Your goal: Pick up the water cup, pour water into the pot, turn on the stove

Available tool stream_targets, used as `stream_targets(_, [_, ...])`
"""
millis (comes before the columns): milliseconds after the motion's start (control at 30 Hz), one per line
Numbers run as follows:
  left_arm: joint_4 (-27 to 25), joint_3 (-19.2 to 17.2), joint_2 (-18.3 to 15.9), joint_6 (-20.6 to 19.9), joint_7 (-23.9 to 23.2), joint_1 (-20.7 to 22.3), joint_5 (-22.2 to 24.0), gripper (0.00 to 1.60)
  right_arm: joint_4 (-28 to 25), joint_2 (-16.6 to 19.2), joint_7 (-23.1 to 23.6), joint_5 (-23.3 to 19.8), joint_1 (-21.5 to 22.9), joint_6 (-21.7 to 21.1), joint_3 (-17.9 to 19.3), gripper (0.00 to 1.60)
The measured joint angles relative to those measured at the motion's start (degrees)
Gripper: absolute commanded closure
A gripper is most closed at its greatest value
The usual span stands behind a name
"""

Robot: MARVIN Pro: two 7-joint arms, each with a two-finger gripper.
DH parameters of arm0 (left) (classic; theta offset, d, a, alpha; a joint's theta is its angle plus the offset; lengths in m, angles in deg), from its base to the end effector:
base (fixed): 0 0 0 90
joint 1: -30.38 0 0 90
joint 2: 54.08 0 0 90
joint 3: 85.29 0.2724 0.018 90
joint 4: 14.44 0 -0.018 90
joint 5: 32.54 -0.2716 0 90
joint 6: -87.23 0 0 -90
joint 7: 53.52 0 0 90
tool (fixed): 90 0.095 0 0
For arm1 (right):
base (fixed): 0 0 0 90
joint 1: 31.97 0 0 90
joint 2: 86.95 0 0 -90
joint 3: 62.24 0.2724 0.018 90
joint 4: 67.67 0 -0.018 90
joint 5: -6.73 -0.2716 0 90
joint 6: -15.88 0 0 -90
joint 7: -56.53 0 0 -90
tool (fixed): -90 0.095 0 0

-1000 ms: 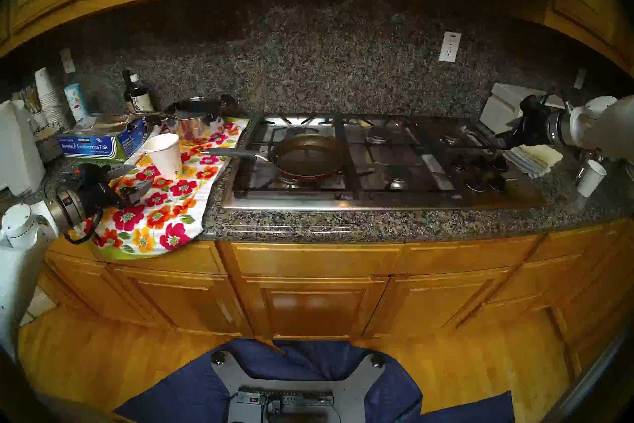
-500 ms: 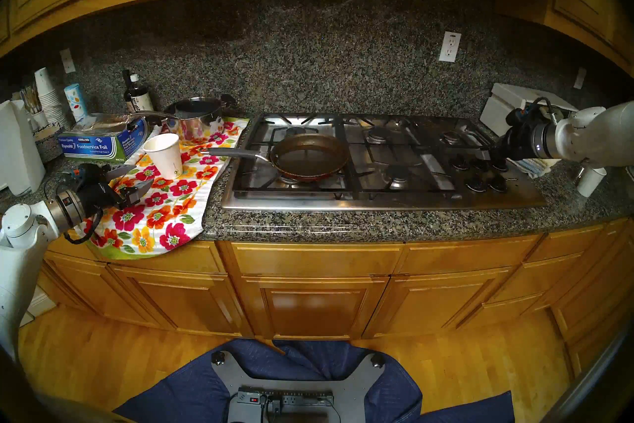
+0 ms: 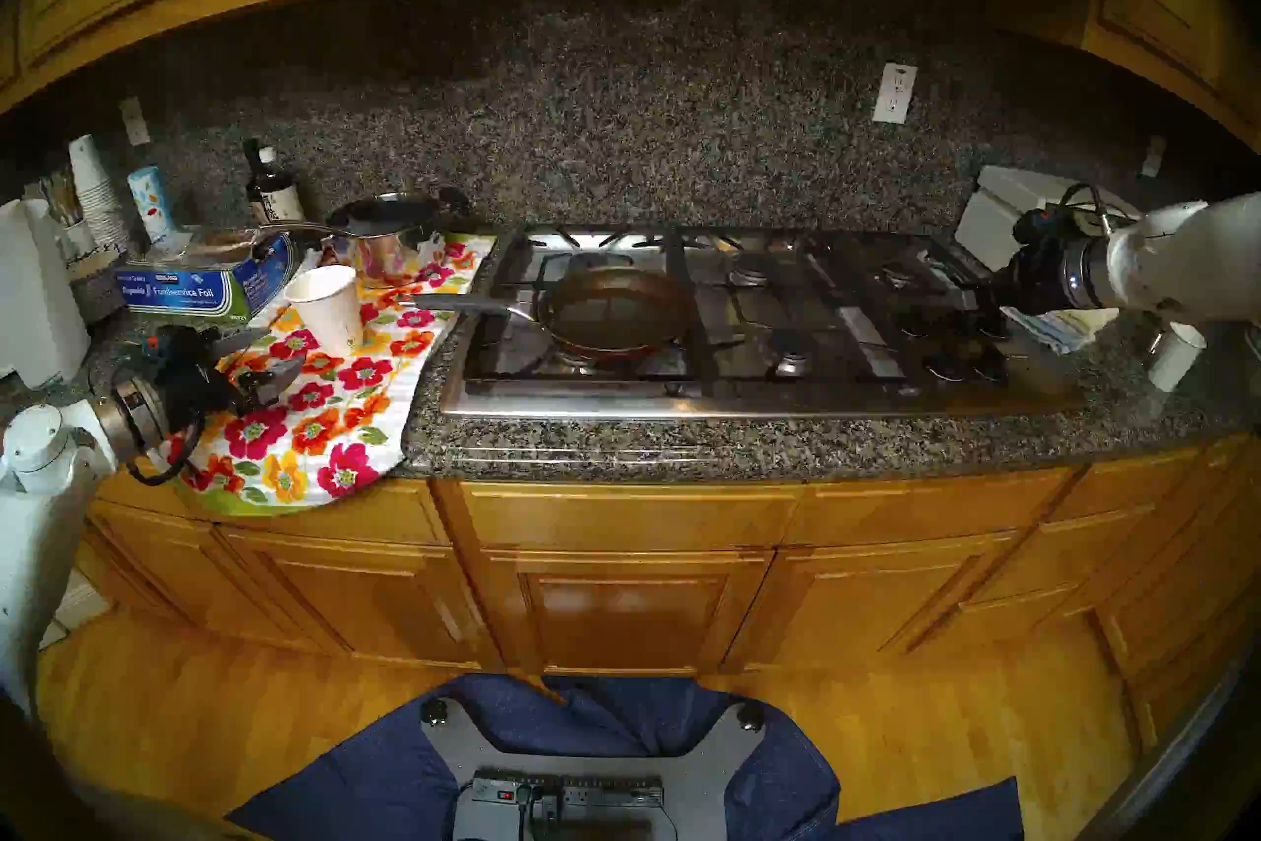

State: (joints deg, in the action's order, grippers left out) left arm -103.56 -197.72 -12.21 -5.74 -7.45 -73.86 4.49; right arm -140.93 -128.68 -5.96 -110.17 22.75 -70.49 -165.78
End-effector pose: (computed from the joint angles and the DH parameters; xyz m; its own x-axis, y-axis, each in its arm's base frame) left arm 0.3144 0.2501 -0.1919 0.0720 -0.2057 0.9760 -0.4736 -0.8682 -0.1480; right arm 0.4044 -0.3072 -0.0511 0.5702 0.2966 0.7661 0.2635 -0.9493 0.1714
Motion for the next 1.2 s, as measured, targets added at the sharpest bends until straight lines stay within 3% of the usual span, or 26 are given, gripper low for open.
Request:
stream_targets(533, [0.0,0.0,0.0,0.0,0.0,0.0,0.0,0.0,-3.5,-0.1,-3.1,-2.5,0.3,-2.9,-0.1,0.0])
stream_targets(1200, [0.0,0.0,0.0,0.0,0.0,0.0,0.0,0.0,-8.4,-0.2,-6.8,-3.9,1.7,-2.6,-1.8,0.0])
